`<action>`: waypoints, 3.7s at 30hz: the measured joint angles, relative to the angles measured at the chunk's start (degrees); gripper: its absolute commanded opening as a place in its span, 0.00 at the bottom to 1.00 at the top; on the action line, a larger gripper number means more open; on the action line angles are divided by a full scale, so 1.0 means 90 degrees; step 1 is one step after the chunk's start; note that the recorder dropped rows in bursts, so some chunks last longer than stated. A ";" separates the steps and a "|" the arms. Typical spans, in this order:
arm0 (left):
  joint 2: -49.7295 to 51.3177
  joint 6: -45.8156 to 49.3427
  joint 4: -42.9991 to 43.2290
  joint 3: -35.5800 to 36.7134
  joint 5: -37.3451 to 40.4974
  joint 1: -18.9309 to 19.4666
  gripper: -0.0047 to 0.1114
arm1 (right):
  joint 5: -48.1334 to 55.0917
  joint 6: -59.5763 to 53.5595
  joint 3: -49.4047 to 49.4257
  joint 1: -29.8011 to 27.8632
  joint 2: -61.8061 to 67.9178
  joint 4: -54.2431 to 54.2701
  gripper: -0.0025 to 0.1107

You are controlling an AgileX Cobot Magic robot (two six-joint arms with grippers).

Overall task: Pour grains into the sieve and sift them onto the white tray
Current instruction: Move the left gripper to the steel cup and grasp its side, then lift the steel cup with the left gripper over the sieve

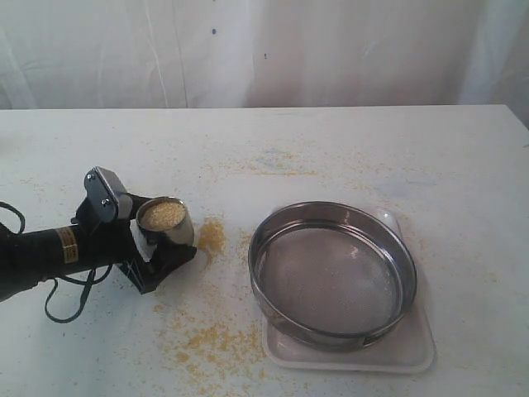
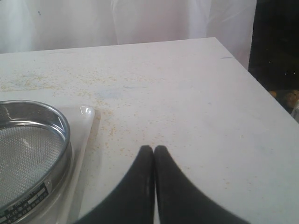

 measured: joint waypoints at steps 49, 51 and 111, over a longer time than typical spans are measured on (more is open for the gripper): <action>0.0540 0.0065 0.0457 -0.0959 -0.0023 -0.0066 0.04 | 0.0000 0.0000 0.0000 0.0000 0.0000 0.0000 0.02; 0.0329 0.0018 0.0470 -0.0959 0.0114 -0.0066 0.04 | 0.0000 0.0000 0.0000 0.0000 0.0000 0.0000 0.02; -0.2221 -0.3692 -0.0201 -0.0937 0.2860 -0.3378 0.04 | 0.0000 0.0000 0.0000 0.0000 0.0000 0.0000 0.02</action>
